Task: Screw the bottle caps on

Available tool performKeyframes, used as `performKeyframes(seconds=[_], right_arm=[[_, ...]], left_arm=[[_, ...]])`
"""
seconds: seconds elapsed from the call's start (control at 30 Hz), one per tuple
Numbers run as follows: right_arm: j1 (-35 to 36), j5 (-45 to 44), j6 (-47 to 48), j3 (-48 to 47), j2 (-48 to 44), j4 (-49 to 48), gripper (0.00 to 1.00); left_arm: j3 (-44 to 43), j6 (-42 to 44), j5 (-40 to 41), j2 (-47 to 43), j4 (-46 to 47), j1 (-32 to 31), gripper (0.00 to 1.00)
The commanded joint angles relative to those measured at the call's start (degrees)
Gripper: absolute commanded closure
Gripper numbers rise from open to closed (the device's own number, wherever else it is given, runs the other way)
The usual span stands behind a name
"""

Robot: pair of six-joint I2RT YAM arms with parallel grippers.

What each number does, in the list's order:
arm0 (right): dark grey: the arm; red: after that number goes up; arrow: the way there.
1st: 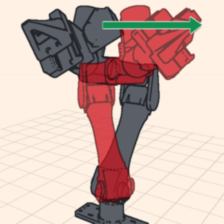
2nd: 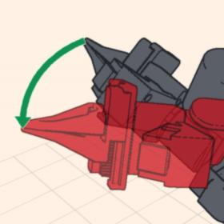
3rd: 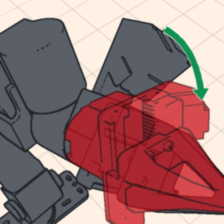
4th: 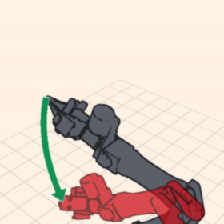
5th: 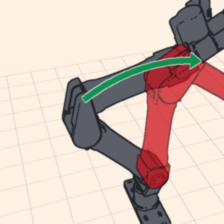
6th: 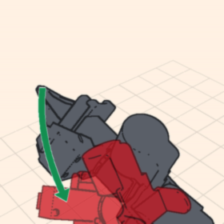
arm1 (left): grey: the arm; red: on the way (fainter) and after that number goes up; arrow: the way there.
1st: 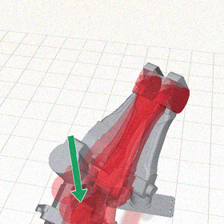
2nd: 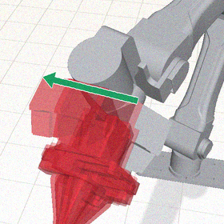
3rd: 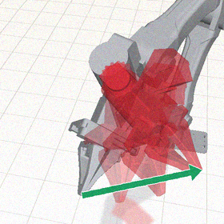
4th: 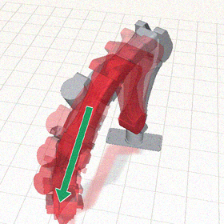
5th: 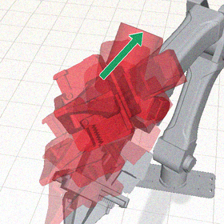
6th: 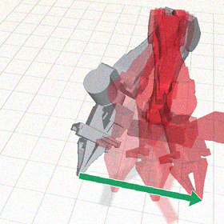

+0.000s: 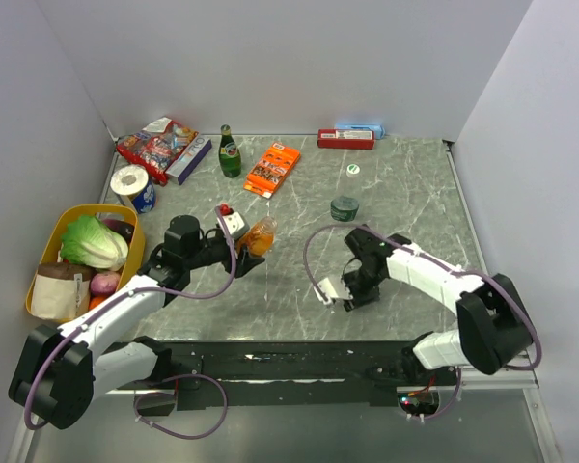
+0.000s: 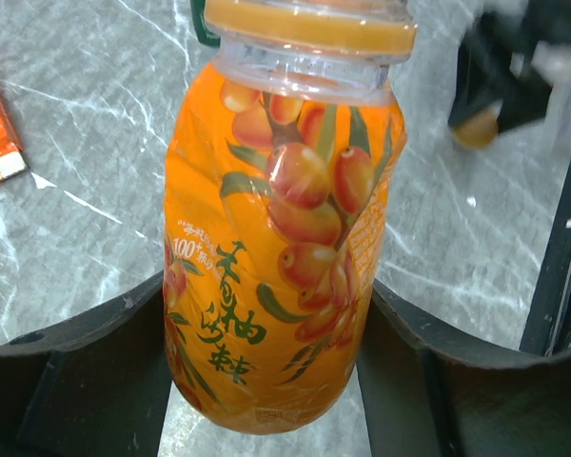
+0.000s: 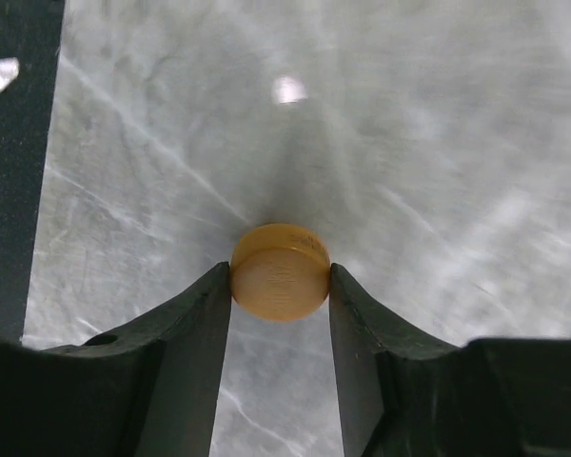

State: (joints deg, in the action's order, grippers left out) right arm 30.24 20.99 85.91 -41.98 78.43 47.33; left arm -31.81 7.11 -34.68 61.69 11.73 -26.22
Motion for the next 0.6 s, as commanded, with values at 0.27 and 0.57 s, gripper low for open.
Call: performKeyframes(seconds=[0.27,0.57], right_arm=[[4.03,13.90,-15.42,-39.19,-4.88,13.75,0.68],[11.85,14.43,-15.69,-52.50,1.89,15.59,0.66]], left_arm=[[5.45,20.91,-4.26,-1.93,5.06,-0.59,0.99],[4.13,21.45,-4.35,-1.92,8.84,-2.70,0.99]])
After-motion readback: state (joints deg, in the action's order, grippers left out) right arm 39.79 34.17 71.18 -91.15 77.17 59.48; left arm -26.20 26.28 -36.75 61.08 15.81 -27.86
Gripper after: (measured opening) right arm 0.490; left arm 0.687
